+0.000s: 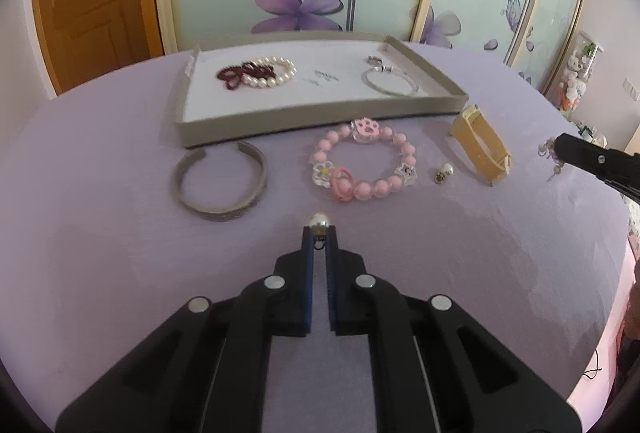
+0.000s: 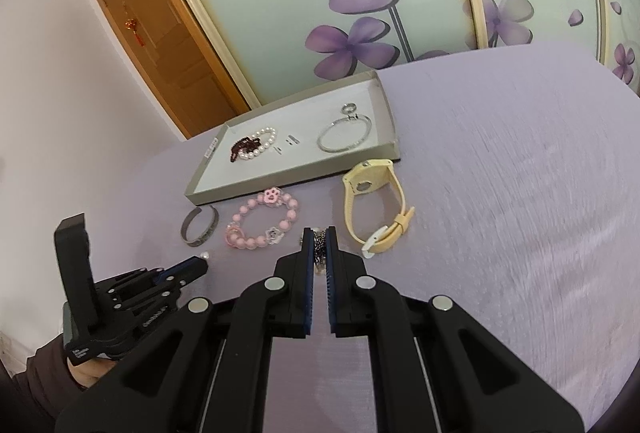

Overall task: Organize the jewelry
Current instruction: 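Grasp the silver earrings with the right tool while the left tool grasps a pearl earring, then carry both earrings into the grey tray and open both tools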

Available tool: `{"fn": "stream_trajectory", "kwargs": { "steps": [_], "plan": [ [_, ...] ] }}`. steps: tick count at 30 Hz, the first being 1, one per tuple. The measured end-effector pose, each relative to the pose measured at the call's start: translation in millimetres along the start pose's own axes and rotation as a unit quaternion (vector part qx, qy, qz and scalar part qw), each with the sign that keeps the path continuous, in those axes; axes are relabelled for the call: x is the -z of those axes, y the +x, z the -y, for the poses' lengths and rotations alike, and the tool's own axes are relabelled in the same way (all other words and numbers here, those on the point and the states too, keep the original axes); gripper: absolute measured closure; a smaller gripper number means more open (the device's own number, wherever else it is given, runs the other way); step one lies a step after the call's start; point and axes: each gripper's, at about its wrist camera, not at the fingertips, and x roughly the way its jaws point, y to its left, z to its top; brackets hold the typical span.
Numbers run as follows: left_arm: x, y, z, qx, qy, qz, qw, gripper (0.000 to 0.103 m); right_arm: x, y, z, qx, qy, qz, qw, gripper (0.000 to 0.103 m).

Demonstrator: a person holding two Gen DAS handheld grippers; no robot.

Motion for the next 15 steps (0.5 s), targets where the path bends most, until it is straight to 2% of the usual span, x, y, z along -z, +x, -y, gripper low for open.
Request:
{"fn": "stream_trajectory", "kwargs": {
  "steps": [7, 15],
  "plan": [
    [-11.2, -35.4, -18.2, -0.006, -0.022, 0.036, 0.9991, 0.097, -4.7, -4.9, -17.4, -0.004, -0.015, 0.009, 1.0, 0.097],
    [-15.5, -47.0, -29.0, -0.009, -0.036, 0.048, 0.9981, 0.097, -7.0, -3.0, -32.6, -0.004, -0.033, 0.009, 0.999, 0.097]
  ]
}}
